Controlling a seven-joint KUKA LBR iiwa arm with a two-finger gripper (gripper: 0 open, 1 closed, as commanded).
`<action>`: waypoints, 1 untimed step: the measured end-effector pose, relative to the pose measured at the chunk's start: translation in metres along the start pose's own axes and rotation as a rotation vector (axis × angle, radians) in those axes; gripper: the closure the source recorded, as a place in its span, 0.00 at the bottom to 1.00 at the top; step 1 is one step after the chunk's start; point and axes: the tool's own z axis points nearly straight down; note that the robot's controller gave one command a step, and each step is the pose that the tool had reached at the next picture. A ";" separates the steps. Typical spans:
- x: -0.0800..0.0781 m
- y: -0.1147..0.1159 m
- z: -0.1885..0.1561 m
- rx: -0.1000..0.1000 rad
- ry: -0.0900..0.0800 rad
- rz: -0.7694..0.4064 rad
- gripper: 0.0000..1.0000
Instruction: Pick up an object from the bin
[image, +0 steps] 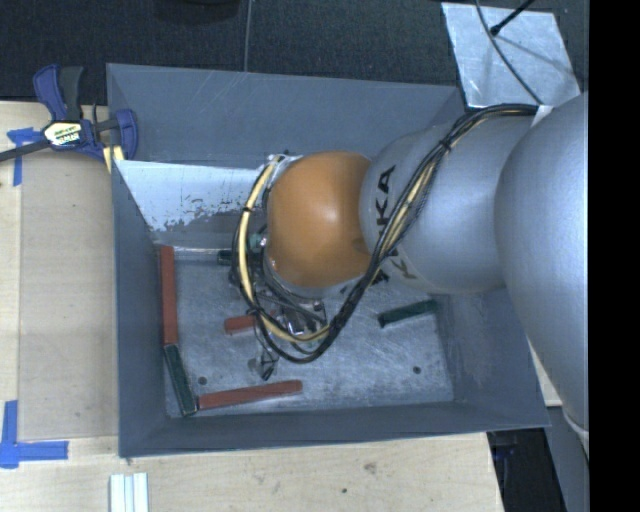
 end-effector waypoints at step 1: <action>0.005 -0.048 0.062 0.001 0.011 -0.040 0.00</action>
Offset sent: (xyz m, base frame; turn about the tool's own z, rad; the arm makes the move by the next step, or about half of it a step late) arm 0.0034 -0.0447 -0.0598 -0.0453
